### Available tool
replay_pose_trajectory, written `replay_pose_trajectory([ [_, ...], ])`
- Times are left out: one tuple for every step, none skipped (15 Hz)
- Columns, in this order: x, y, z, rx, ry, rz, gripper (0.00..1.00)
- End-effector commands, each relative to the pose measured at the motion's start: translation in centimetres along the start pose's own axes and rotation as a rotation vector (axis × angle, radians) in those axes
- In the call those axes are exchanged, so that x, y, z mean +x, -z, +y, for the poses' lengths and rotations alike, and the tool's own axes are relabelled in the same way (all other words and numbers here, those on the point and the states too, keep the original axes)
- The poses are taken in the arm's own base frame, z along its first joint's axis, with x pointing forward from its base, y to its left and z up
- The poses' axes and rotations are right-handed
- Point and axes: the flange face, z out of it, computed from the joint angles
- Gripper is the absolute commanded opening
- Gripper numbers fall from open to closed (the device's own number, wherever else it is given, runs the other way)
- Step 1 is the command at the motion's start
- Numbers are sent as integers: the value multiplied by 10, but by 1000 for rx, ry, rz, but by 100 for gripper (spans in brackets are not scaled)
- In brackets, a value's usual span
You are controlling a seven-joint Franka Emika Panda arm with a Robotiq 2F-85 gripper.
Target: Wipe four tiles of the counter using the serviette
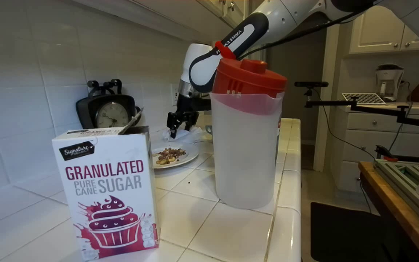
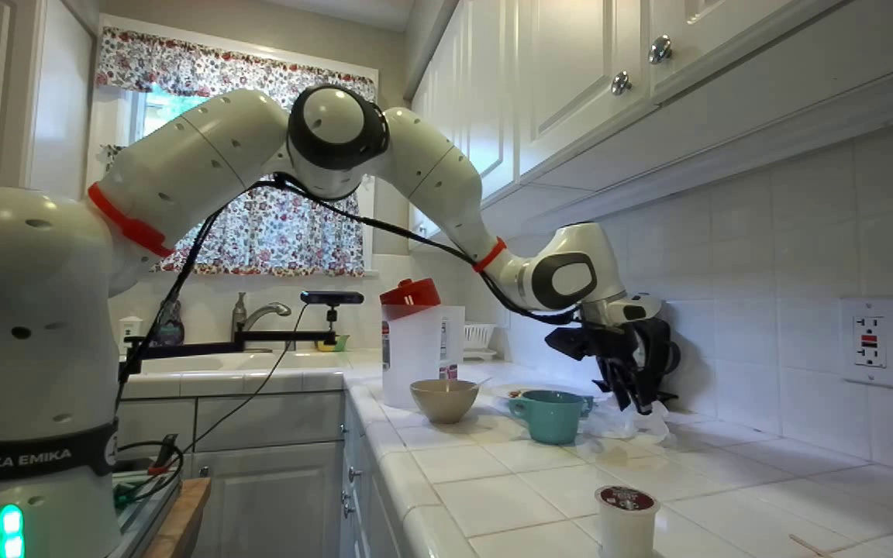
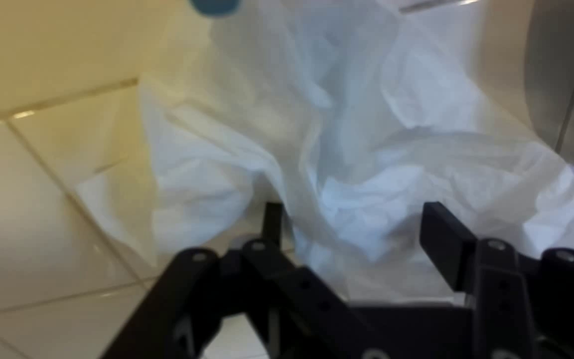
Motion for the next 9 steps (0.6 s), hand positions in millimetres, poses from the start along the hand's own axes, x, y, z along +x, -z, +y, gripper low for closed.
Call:
replay_pose_trajectory([
  [0,0,0,0,0,-1,74],
  [0,0,0,0,0,-1,74],
  [0,0,0,0,0,-1,74],
  [0,0,0,0,0,-1,74],
  [0,0,0,0,0,-1,93],
  [0,0,0,10,-3,-4,96],
  [1,0,0,11,-8,-3,100],
  [1,1,0,13,-8,-3,100],
  [1,1,1,12,-7,-4,100],
])
